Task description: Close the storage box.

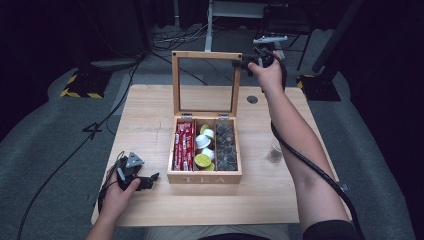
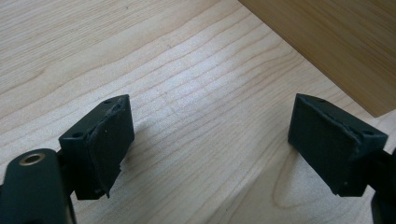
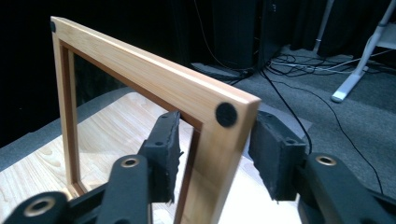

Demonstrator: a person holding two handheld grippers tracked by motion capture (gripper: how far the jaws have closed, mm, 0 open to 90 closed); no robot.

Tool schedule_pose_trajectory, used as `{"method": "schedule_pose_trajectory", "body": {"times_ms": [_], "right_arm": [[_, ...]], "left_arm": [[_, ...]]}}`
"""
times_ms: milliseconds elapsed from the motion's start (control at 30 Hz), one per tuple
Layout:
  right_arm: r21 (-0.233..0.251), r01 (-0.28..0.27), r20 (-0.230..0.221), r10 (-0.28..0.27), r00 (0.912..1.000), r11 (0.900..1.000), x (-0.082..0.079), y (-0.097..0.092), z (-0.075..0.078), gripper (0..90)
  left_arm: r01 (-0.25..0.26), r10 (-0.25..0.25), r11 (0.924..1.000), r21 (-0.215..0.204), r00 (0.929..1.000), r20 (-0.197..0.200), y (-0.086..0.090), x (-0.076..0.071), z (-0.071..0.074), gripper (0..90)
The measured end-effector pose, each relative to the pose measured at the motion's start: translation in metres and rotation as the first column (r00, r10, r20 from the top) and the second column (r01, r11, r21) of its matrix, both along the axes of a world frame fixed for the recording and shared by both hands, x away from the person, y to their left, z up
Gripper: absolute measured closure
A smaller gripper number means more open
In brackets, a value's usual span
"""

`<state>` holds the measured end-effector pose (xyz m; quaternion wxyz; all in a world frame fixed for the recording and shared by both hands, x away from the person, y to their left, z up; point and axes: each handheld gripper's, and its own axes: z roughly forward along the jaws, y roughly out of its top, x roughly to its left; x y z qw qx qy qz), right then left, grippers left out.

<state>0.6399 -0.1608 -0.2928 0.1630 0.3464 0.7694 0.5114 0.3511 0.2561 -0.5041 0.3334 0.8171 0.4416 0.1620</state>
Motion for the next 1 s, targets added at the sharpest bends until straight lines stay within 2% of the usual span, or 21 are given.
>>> {"method": "schedule_pose_trajectory", "body": {"times_ms": [233,467,667,833,1000], "right_arm": [[-0.016,0.0,0.009,0.0,1.0,0.9999,-0.004,0.002,0.003,55.7],[-0.029,-0.018,0.038,0.019,0.9991,0.9994,-0.018,0.0,0.008,57.4],[-0.045,-0.065,0.063,0.067,0.9957,0.9969,-0.035,-0.005,0.015,60.0],[-0.021,-0.105,0.068,0.106,0.9921,0.9943,-0.05,-0.011,0.018,61.9],[-0.052,-0.135,0.082,0.139,0.9869,0.9894,-0.067,-0.013,0.023,63.1]], "left_arm": [[0.003,-0.003,1.0,0.0,1.0,0.001,0.0,0.0,0.0,14.9],[0.003,-0.003,1.0,0.002,1.0,0.0,0.0,0.0,0.0,14.8],[0.005,-0.005,1.0,0.005,1.0,0.001,0.001,0.0,0.0,14.8],[0.006,-0.006,1.0,0.004,1.0,0.001,0.0,0.0,0.0,14.9],[0.004,-0.004,1.0,0.002,1.0,0.001,0.0,0.0,0.0,14.9]]}}
